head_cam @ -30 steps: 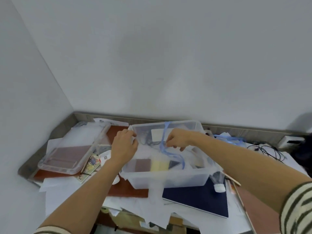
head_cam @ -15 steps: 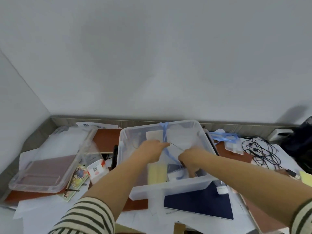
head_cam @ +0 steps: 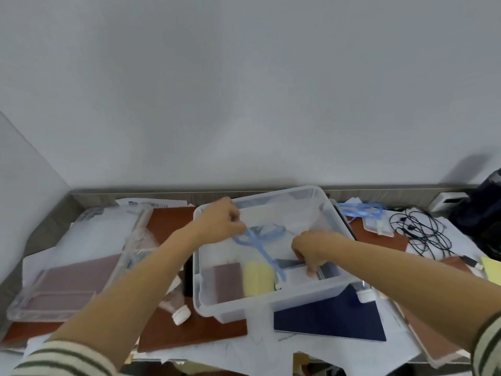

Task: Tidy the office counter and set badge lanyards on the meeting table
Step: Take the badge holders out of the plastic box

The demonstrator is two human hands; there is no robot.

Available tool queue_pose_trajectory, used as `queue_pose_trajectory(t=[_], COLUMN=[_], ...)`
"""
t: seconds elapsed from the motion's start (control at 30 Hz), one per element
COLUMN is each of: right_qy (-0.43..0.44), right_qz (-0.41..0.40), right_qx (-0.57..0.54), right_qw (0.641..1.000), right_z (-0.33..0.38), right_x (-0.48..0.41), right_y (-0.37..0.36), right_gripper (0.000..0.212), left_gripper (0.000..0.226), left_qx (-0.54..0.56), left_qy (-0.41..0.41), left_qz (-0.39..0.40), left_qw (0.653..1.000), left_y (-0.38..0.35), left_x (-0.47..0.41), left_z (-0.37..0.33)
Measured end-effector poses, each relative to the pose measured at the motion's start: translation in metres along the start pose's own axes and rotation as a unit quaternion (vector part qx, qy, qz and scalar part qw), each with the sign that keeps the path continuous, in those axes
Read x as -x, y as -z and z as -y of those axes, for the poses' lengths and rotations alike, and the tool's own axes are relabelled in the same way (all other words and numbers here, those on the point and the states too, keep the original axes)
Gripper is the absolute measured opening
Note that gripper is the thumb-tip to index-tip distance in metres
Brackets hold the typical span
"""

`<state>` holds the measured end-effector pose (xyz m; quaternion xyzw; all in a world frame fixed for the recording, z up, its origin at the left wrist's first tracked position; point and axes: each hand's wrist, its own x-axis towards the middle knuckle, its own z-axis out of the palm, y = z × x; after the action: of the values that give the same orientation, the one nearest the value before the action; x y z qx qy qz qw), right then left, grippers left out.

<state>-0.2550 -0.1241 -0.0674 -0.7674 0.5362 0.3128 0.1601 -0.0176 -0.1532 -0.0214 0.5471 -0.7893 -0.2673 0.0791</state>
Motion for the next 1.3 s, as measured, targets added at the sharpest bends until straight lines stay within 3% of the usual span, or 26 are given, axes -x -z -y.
queue_pose_trajectory(t=[0.07, 0.13, 0.2, 0.27, 0.37, 0.47, 0.6, 0.8, 0.9, 1.0, 1.07, 1.17, 1.3], right_qy=[0.002, 0.008, 0.016, 0.02, 0.009, -0.012, -0.01, -0.022, -0.022, -0.026, -0.057, -0.132, -0.217], right_qz=[0.007, 0.012, 0.01, -0.003, -0.017, 0.0, 0.008, -0.039, -0.157, -0.298, -0.347, -0.345, -0.248], right_qx=[0.0, -0.009, -0.023, -0.012, 0.055, 0.103, 0.088, 0.024, -0.023, -0.097, -0.144, -0.172, -0.183], right_qw=[1.0, 1.0, 1.0, 1.0, 0.998, 0.995, 0.996, 0.999, 0.987, 0.949, 0.925, 0.913, 0.926], right_z=[-0.001, -0.002, -0.002, -0.002, 0.0, 0.008, 0.016, 0.006, -0.006, -0.038, -0.07, -0.119, -0.176], right_x=[0.003, 0.005, 0.006, 0.009, 0.014, 0.013, 0.01, 0.021, 0.039, 0.067, 0.083, 0.088, 0.08], right_y=[0.001, 0.001, 0.004, 0.013, 0.029, 0.023, 0.0, 0.016, 0.037, 0.054, 0.055, 0.035, -0.01], right_gripper=[0.041, 0.038, 0.033, 0.03, 0.01, 0.013, 0.024, 0.034, 0.036, 0.032, 0.028, 0.025, 0.021], left_gripper=[0.04, 0.038, 0.024, 0.018, 0.015, 0.014, 0.02, 0.024, 0.027, 0.029, 0.028, 0.027, 0.033], left_qx=[0.203, 0.367, 0.443, 0.373, 0.132, -0.027, -0.204, -0.238, -0.23, -0.204, -0.17, -0.136, -0.105], left_qy=[-0.008, -0.007, 0.016, 0.038, 0.031, 0.008, -0.013, -0.023, -0.032, -0.035, -0.039, -0.061, -0.112], left_qz=[-0.065, -0.048, -0.001, 0.027, 0.109, 0.177, 0.185, 0.148, 0.118, 0.077, 0.051, 0.018, -0.035], left_qw=[0.977, 0.929, 0.896, 0.927, 0.985, 0.984, 0.961, 0.96, 0.965, 0.975, 0.983, 0.989, 0.988], left_y=[0.017, 0.025, 0.023, 0.015, -0.004, -0.026, -0.043, -0.031, -0.015, -0.003, -0.004, -0.015, -0.047], left_x=[0.02, 0.038, 0.048, 0.051, 0.048, 0.046, 0.043, 0.024, 0.006, -0.014, -0.026, -0.033, -0.039], left_z=[0.005, 0.007, 0.007, 0.003, -0.004, -0.009, -0.007, 0.0, -0.007, -0.025, -0.044, -0.076, -0.123])
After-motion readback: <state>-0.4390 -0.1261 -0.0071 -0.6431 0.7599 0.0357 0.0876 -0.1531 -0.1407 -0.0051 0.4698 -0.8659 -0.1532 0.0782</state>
